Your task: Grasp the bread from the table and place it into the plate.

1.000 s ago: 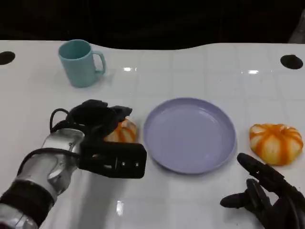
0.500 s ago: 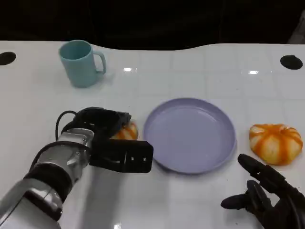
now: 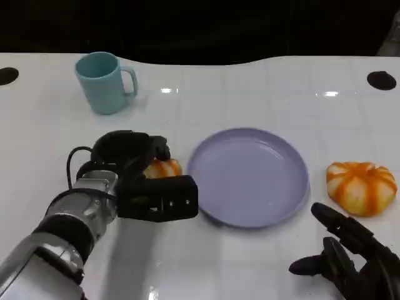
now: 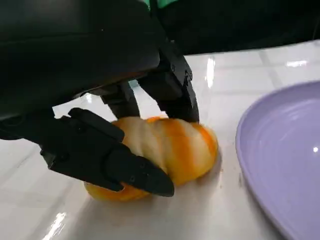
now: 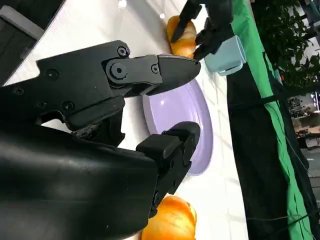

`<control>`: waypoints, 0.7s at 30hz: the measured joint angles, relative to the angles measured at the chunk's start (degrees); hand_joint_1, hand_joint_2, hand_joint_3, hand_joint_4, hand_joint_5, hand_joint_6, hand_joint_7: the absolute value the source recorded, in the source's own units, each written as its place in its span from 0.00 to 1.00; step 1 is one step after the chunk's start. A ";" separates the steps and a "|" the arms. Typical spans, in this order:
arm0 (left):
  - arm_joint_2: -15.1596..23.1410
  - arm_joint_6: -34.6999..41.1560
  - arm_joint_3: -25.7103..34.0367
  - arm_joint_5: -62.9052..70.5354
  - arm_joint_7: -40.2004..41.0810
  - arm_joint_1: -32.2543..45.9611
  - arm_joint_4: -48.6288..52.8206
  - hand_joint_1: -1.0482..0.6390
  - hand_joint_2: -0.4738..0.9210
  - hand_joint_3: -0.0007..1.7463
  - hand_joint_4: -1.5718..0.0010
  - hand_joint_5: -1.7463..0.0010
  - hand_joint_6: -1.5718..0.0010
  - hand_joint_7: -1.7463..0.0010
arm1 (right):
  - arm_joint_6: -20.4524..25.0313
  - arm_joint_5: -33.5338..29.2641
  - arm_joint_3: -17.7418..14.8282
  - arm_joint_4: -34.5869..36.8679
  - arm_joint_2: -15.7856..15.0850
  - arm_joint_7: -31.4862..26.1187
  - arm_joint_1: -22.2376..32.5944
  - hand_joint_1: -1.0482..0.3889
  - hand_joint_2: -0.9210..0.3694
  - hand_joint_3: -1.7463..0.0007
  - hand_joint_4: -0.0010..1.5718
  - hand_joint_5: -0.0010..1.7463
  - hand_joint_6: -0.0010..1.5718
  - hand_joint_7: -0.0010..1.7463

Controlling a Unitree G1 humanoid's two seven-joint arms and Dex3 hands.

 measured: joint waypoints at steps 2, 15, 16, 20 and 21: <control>0.04 -0.65 0.28 -0.24 1.88 0.19 0.14 0.49 1.00 0.19 0.47 0.00 0.63 0.00 | 0.00 -0.01 -0.04 -0.01 0.00 -0.06 0.01 0.20 0.00 0.82 0.54 0.54 0.67 0.15; 0.36 -4.54 10.19 -11.31 1.31 0.60 -2.90 0.52 0.72 0.66 0.45 0.00 0.59 0.00 | 0.15 0.05 -0.32 -0.13 -0.08 0.00 -0.07 0.20 0.00 0.82 0.53 0.55 0.66 0.15; 0.25 -4.53 10.68 -11.74 0.95 0.53 -3.32 0.52 0.69 0.67 0.46 0.00 0.59 0.00 | 0.15 0.05 -0.32 -0.12 -0.08 0.00 -0.07 0.20 0.00 0.82 0.54 0.55 0.66 0.15; -0.07 -5.68 11.09 -12.45 -0.03 -0.12 -5.88 0.55 0.68 0.69 0.46 0.00 0.58 0.00 | 0.15 0.06 -0.30 -0.12 -0.07 0.00 -0.07 0.20 0.00 0.82 0.54 0.55 0.66 0.15; -0.12 -6.20 10.98 -12.43 -0.14 -0.34 -6.70 0.56 0.68 0.70 0.46 0.00 0.58 0.00 | 0.15 0.09 -0.30 -0.12 -0.07 0.01 -0.06 0.20 0.00 0.82 0.54 0.55 0.66 0.15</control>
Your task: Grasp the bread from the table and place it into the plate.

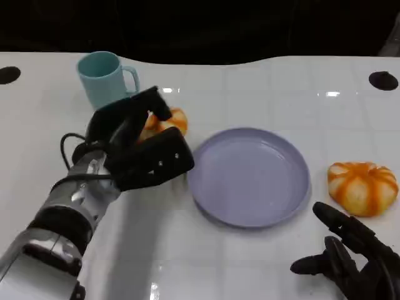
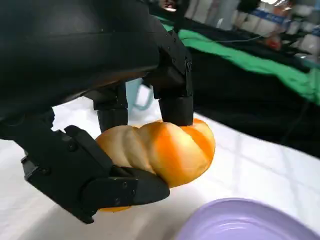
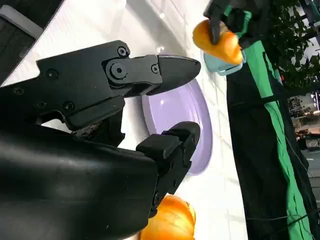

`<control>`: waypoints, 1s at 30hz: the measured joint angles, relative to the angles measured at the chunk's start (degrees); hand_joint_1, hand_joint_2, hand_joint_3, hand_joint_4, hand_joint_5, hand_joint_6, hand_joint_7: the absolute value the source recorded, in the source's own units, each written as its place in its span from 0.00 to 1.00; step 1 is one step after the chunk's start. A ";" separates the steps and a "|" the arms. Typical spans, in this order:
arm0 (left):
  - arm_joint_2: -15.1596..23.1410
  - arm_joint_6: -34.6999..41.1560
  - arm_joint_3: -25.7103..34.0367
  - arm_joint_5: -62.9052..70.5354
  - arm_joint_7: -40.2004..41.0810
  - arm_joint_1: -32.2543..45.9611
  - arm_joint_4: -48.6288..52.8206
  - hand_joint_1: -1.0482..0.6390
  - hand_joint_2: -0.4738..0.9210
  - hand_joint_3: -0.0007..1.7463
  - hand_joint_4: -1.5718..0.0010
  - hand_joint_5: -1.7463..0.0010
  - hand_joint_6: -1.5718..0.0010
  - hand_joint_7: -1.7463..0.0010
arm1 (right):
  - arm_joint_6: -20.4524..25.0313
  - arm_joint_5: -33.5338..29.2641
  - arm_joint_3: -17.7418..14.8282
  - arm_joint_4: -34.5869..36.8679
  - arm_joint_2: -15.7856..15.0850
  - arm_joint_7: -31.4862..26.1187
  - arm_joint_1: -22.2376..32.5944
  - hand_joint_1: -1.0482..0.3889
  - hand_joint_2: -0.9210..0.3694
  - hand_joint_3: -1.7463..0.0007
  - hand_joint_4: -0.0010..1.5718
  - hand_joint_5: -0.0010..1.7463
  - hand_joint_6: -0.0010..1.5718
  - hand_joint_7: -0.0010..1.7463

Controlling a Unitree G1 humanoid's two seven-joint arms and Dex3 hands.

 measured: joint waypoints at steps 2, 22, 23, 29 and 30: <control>-0.11 -1.54 -0.58 0.33 -0.30 -0.43 -1.57 0.56 0.66 0.69 0.46 0.00 0.59 0.00 | 0.00 0.04 -0.01 0.00 0.00 0.10 0.00 0.20 0.00 0.82 0.54 0.55 0.66 0.15; -8.40 -8.85 -11.68 9.90 -1.17 -6.62 1.11 0.50 0.82 0.44 0.41 0.00 0.55 0.00 | 0.81 0.14 0.07 -0.53 -0.01 0.26 0.34 0.20 0.00 0.82 0.54 0.55 0.66 0.16; -8.58 -8.80 -12.11 10.31 -1.21 -6.74 1.55 0.50 0.82 0.44 0.42 0.00 0.56 0.00 | 0.77 0.02 0.09 -0.53 -0.02 0.28 0.34 0.20 0.00 0.82 0.54 0.55 0.66 0.16; -9.66 -7.37 -13.78 10.88 -2.49 -7.27 3.32 0.50 0.83 0.42 0.43 0.00 0.58 0.00 | 0.75 -0.04 0.13 -0.70 -0.02 0.43 0.46 0.20 0.00 0.82 0.54 0.55 0.66 0.16; -9.75 -7.31 -13.89 10.88 -2.58 -7.32 3.56 0.51 0.85 0.39 0.45 0.00 0.58 0.04 | 0.75 -0.02 0.13 -0.70 -0.02 0.50 0.46 0.20 0.00 0.82 0.54 0.55 0.66 0.16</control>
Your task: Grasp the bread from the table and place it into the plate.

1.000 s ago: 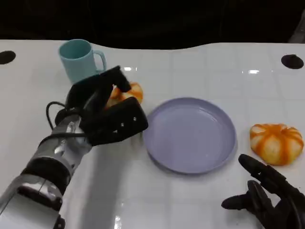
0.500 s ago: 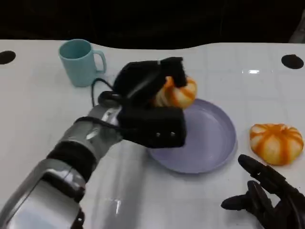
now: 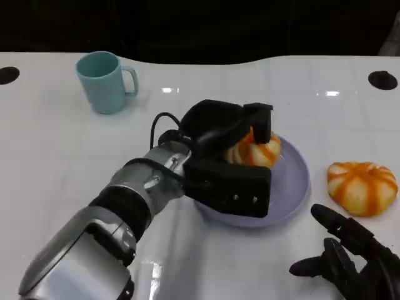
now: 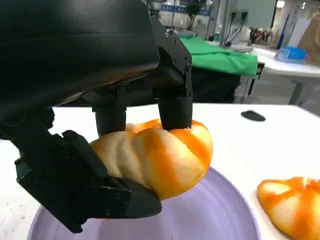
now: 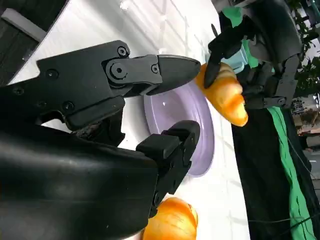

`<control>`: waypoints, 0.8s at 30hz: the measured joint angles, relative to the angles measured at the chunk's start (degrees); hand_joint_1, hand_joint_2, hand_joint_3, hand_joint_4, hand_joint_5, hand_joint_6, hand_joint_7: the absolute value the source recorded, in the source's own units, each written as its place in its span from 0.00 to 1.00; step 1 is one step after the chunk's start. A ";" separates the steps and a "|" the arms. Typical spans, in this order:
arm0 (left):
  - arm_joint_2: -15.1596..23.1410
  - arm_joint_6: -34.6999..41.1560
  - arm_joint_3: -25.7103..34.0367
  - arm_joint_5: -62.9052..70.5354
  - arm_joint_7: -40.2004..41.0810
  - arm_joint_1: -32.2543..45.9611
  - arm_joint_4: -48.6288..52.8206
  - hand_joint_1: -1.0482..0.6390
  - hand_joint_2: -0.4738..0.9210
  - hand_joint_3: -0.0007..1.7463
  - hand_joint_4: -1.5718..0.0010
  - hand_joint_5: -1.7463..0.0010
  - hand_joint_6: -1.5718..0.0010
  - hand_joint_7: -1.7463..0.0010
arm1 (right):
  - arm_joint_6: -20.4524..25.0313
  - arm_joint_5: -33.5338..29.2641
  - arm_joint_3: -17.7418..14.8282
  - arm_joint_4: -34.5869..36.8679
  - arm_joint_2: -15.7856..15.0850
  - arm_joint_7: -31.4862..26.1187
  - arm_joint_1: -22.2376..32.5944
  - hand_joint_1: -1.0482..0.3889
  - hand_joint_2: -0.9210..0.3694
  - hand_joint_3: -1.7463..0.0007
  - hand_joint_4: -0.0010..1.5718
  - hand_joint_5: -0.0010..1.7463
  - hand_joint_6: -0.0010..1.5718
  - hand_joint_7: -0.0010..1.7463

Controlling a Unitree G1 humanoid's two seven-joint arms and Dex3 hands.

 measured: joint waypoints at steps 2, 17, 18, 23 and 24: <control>-0.28 0.62 -0.06 -0.06 -1.25 -0.23 0.54 0.51 0.87 0.37 0.46 0.00 0.57 0.06 | -0.01 -0.07 0.01 0.00 0.00 0.03 0.00 0.20 0.00 0.82 0.54 0.55 0.66 0.16; 1.03 3.10 2.86 -5.47 -26.51 -2.59 0.50 0.08 1.00 0.36 0.92 0.88 0.84 1.00 | 0.15 0.04 0.05 -0.25 0.08 -0.09 0.00 0.20 0.00 0.82 0.54 0.55 0.66 0.16; 1.49 3.26 3.11 -6.03 -28.87 -2.81 0.34 0.07 1.00 0.36 0.93 0.88 0.84 1.00 | 0.16 0.02 0.05 -0.29 0.10 -0.20 0.00 0.20 0.00 0.82 0.54 0.55 0.66 0.16; 4.19 3.05 5.77 -9.74 -36.83 -2.95 -2.32 0.10 1.00 0.34 0.87 0.86 0.80 0.98 | 0.19 -0.02 0.05 -0.38 0.14 -0.44 0.00 0.20 0.00 0.82 0.53 0.55 0.65 0.16; 4.66 2.87 6.76 -10.89 -38.35 -2.78 -3.17 0.12 1.00 0.32 0.85 0.86 0.78 0.98 | 0.16 -0.11 0.06 -0.36 0.13 -0.43 -0.03 0.20 0.00 0.82 0.53 0.56 0.65 0.16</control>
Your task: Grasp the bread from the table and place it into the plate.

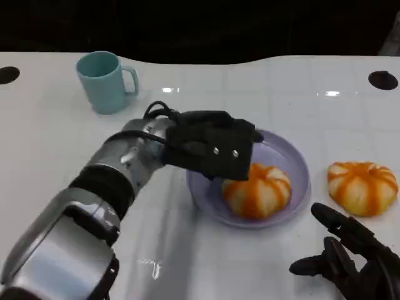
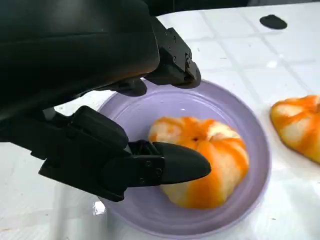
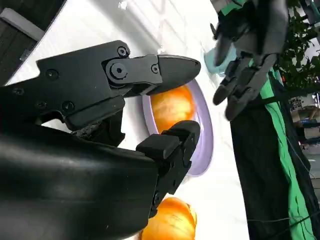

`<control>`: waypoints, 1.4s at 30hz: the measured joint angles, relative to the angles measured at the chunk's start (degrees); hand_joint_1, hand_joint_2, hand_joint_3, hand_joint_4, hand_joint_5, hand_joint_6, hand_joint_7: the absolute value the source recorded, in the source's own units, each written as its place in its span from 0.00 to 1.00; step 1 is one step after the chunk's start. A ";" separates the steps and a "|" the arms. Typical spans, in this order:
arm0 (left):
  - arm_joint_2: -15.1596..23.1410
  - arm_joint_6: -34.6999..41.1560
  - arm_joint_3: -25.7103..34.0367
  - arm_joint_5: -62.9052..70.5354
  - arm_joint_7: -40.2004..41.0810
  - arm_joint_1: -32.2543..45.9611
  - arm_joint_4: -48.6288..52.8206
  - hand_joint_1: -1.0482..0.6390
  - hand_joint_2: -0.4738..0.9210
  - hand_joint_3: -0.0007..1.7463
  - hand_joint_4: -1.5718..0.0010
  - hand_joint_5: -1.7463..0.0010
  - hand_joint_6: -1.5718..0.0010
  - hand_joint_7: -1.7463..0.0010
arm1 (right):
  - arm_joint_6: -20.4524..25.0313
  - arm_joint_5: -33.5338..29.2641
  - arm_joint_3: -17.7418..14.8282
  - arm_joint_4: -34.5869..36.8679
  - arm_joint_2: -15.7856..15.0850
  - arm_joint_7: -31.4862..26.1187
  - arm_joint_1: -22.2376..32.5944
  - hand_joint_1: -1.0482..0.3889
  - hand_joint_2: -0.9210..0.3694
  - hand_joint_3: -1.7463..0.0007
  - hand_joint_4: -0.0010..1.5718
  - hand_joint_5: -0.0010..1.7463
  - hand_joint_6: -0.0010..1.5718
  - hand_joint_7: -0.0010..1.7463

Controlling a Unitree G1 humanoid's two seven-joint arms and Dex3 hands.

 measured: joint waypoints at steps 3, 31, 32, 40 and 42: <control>1.25 0.00 2.67 -4.43 -5.24 0.80 -2.96 0.16 1.00 0.29 0.80 0.84 0.76 0.97 | -0.09 -0.28 -0.01 0.09 -0.04 0.00 -0.06 0.20 0.00 0.82 0.54 0.56 0.65 0.16; -2.00 46.49 34.26 -61.92 -4.29 45.94 -60.27 0.30 1.00 0.32 0.69 0.15 0.65 0.50 | 0.21 -0.21 -0.19 -0.07 -0.21 -0.16 -0.32 0.21 0.00 0.81 0.53 0.56 0.65 0.16; -2.35 47.51 34.58 -62.39 -3.23 47.63 -62.08 0.30 1.00 0.33 0.71 0.11 0.68 0.43 | 0.25 -0.21 -0.18 -0.09 -0.21 -0.21 -0.32 0.21 0.00 0.81 0.53 0.56 0.65 0.16; -4.49 51.97 36.31 -66.65 1.40 54.81 -70.08 0.31 1.00 0.31 0.66 0.00 0.69 0.21 | 0.34 -0.22 -0.13 -0.22 -0.20 -0.31 -0.26 0.21 0.00 0.81 0.52 0.56 0.65 0.17; -5.41 52.00 36.23 -66.91 1.95 57.66 -71.72 0.31 1.00 0.30 0.65 0.00 0.69 0.20 | 0.44 -0.17 -0.19 -0.43 -0.22 -0.31 -0.01 0.21 0.00 0.81 0.52 0.56 0.65 0.17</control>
